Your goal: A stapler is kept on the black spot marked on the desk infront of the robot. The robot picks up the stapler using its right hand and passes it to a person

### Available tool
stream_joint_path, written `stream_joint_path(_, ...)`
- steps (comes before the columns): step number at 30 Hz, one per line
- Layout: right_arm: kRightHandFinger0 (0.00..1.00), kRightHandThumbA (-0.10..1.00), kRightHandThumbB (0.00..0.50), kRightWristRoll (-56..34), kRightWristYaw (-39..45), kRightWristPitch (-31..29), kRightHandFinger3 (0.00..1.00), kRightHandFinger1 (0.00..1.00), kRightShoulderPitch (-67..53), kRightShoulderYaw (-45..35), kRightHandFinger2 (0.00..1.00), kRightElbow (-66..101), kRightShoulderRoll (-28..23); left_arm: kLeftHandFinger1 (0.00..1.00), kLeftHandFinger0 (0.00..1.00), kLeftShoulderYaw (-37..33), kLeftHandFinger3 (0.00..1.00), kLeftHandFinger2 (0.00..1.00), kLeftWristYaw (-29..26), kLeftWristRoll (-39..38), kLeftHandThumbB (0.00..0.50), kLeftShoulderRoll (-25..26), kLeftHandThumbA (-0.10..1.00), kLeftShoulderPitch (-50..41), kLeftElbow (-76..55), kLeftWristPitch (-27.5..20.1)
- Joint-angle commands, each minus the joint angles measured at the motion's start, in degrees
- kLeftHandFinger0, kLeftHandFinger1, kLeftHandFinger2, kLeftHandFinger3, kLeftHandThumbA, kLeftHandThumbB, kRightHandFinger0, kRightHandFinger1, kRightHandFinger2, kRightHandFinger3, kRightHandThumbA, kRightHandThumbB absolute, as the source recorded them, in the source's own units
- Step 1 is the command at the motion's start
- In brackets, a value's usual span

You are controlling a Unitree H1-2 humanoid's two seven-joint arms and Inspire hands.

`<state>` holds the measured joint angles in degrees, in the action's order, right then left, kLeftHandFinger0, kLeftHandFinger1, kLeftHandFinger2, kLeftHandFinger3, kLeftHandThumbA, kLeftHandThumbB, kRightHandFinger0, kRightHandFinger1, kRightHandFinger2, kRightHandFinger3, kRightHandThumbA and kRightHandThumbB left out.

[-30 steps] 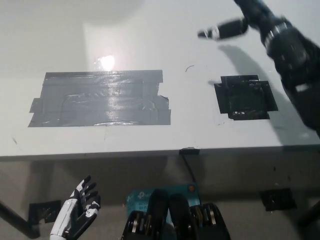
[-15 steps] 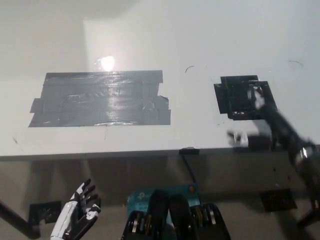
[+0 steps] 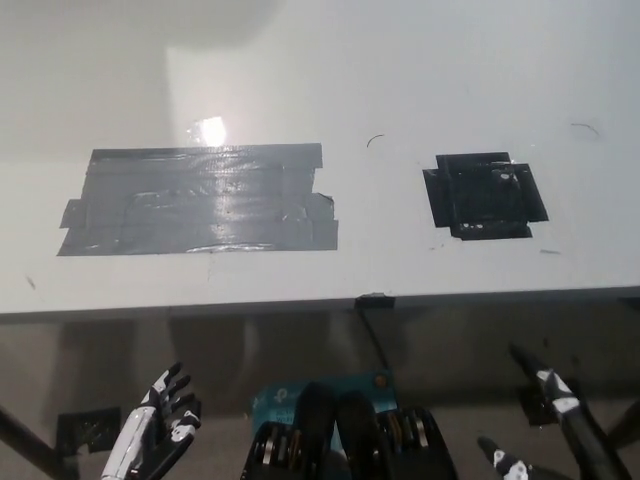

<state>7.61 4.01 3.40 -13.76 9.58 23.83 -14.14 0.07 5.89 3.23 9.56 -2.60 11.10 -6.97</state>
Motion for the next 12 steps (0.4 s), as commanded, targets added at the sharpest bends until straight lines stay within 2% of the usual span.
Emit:
stream_joint_path(1, 1.0, 0.66, 0.358, -2.6, -7.8, -13.9, 1.0, 1.0, 2.2, -5.4, 1.0, -6.0, 7.1, 0.91, 0.76, -0.7, 1.0, 0.98, 0.7, 0.5, 0.488, 1.2, 0.55, 0.1, -1.0, -2.4)
stream_joint_path(2, 1.0, 0.7, 0.38, -2.4, -7.9, -13.8, 1.0, 1.0, 3.0, -5.5, 1.0, -8.3, 7.8, 0.91, 0.75, -0.7, 1.0, 0.98, 0.6, 0.5, 0.48, 1.1, 0.54, 0.1, -1.0, -2.4)
stream_joint_path(5, 1.0, 0.68, 0.373, -1.3, -7.4, -15.2, 1.0, 1.0, 5.0, -6.1, 1.0, -15.6, 9.2, 0.92, 0.75, -0.5, 1.0, 0.99, 0.7, 0.0, 0.494, 1.1, 0.54, -0.2, -1.3, -1.7)
stream_joint_path(12, 1.0, 0.65, 0.366, -0.7, -5.6, -14.1, 1.0, 1.0, 5.5, -6.6, 1.0, -19.0, 8.8, 0.91, 0.74, -0.7, 1.0, 0.99, 0.4, 0.6, 0.481, 1.1, 0.54, -0.3, -1.5, -1.9)
